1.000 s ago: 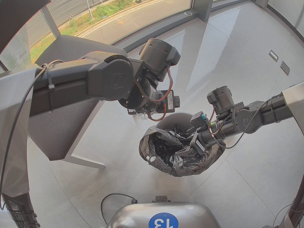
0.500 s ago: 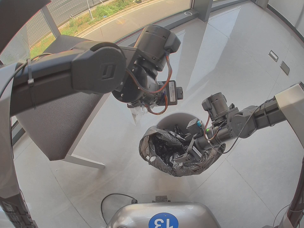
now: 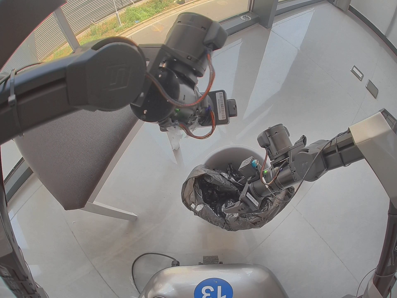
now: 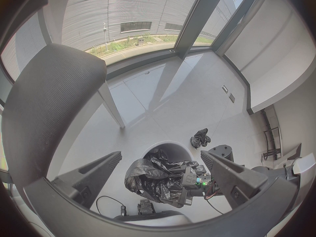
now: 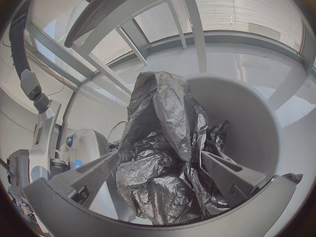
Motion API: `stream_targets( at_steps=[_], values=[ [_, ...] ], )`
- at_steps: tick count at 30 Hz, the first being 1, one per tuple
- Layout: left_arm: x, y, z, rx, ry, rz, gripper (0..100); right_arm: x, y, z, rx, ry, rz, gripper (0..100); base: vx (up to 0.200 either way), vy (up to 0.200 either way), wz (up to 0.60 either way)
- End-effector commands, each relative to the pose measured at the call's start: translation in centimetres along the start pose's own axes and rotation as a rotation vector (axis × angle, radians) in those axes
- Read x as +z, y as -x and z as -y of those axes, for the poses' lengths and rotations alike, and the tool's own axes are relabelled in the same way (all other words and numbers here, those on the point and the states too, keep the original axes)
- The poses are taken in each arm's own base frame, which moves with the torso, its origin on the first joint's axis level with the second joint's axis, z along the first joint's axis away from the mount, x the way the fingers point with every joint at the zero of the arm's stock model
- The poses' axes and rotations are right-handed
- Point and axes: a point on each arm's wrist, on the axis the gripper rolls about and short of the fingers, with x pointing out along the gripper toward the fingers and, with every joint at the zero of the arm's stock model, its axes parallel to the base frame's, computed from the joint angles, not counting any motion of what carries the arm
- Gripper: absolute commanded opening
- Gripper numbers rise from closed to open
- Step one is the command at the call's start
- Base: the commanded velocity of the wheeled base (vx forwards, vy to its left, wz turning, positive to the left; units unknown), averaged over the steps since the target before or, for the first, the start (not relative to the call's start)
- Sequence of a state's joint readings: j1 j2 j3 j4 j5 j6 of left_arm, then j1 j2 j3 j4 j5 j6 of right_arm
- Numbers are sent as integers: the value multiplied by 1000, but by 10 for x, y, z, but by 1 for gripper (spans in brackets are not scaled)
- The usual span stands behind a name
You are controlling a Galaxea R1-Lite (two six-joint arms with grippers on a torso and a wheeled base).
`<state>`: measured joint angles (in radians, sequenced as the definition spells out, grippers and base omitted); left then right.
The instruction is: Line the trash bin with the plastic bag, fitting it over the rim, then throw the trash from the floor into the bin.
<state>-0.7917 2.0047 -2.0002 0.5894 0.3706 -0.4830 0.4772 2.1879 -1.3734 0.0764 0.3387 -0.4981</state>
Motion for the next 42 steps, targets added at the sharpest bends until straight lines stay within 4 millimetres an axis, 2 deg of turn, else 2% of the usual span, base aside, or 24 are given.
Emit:
stream_targets(
  at_steps=[1,5,10,14,20,21,31,37,42],
  values=[
    [2,3,-1,-3,4,8,100,0,1,1,-1,-2,-4,100,0,0,0],
    [-1,1,2,-6,0,1,100,-5,-10,1,-8,-11,-31,100,0,0,0],
    [0,3,2,-6,1,6,100,8,-21,9,-72,-43,-18,100,0,0,0],
    [1,4,1,-8,1,8,100,13,-32,4,-57,-30,-16,100,0,0,0],
    [1,3,2,-12,-1,13,100,17,-38,-2,-47,-21,-13,100,0,0,0],
    [1,3,2,-12,-1,13,100,17,-38,-2,-47,-21,-13,0,0,0,0],
    [1,-3,2,-8,4,18,100,19,-37,-1,-84,-20,-19,0,0,0,0],
    [-2,-4,5,-12,-1,10,100,40,-14,3,-124,1,60,0,0,0,0],
    [-3,-5,5,-9,-1,9,100,49,-3,10,-153,6,98,0,0,0,0]
  ],
)
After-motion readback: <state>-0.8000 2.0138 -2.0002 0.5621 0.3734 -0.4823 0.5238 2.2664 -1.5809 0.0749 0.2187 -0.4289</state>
